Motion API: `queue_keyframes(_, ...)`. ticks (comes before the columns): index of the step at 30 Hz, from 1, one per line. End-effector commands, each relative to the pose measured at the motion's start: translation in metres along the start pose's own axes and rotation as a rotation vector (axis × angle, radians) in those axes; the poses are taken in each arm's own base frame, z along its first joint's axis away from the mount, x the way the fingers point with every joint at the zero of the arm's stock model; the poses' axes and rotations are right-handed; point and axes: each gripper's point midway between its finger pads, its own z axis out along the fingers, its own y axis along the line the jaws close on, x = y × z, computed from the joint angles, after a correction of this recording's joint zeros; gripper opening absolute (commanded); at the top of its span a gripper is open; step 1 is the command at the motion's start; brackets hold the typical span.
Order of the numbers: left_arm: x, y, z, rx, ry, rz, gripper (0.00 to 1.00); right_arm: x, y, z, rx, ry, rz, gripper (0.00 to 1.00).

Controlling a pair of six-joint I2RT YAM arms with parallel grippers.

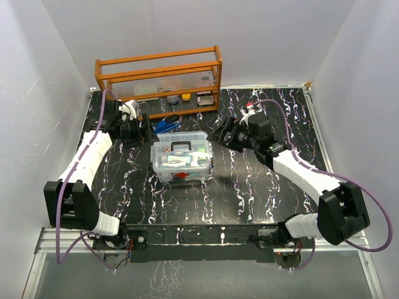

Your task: Organize the medicine kit

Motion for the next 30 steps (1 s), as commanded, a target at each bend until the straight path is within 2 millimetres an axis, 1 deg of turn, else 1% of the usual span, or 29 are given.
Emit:
queue_keyframes(1, -0.001, -0.036, -0.013, 0.022, -0.044, 0.245, 0.85, -0.014, 0.008, -0.008, -0.06, -0.136, 0.02, 0.9)
queue_keyframes(2, 0.0, -0.041, -0.01, 0.005, -0.054, 0.287, 0.86, -0.013, 0.004, -0.008, -0.057, -0.152, 0.026, 0.92)
queue_keyframes(3, -0.003, -0.046, -0.012, -0.026, -0.086, 0.327, 0.86, -0.013, 0.003, -0.009, -0.064, -0.167, 0.05, 0.93)
queue_keyframes(7, -0.011, -0.059, -0.011, -0.08, -0.142, 0.395, 0.86, -0.011, -0.005, -0.007, -0.076, -0.209, 0.1, 0.97)
queue_keyframes(12, -0.018, -0.092, -0.006, -0.09, -0.249, 0.555, 0.88, -0.013, -0.016, -0.004, -0.11, -0.241, 0.122, 0.98)
queue_keyframes(13, -0.02, -0.095, -0.006, -0.104, -0.272, 0.591, 0.89, -0.014, -0.018, -0.003, -0.129, -0.235, 0.136, 0.98)
queue_keyframes(14, -0.021, -0.097, -0.005, -0.113, -0.284, 0.617, 0.91, -0.011, -0.02, -0.002, -0.151, -0.215, 0.148, 0.98)
queue_keyframes(18, -0.016, -0.104, 0.005, -0.101, -0.278, 0.665, 0.94, -0.001, -0.021, 0.007, -0.221, -0.157, 0.188, 0.98)
queue_keyframes(20, -0.012, -0.101, 0.014, -0.116, -0.251, 0.676, 0.94, -0.001, -0.019, 0.01, -0.247, -0.152, 0.203, 0.98)
queue_keyframes(23, -0.007, -0.093, 0.023, -0.152, -0.216, 0.687, 0.94, 0.0, -0.018, 0.017, -0.273, -0.133, 0.213, 0.98)
queue_keyframes(28, 0.012, -0.073, 0.034, -0.21, -0.082, 0.702, 0.95, 0.009, -0.025, 0.033, -0.284, -0.073, 0.254, 0.98)
queue_keyframes(30, 0.02, -0.069, 0.039, -0.207, -0.037, 0.695, 0.95, 0.012, -0.031, 0.037, -0.276, -0.066, 0.264, 0.98)
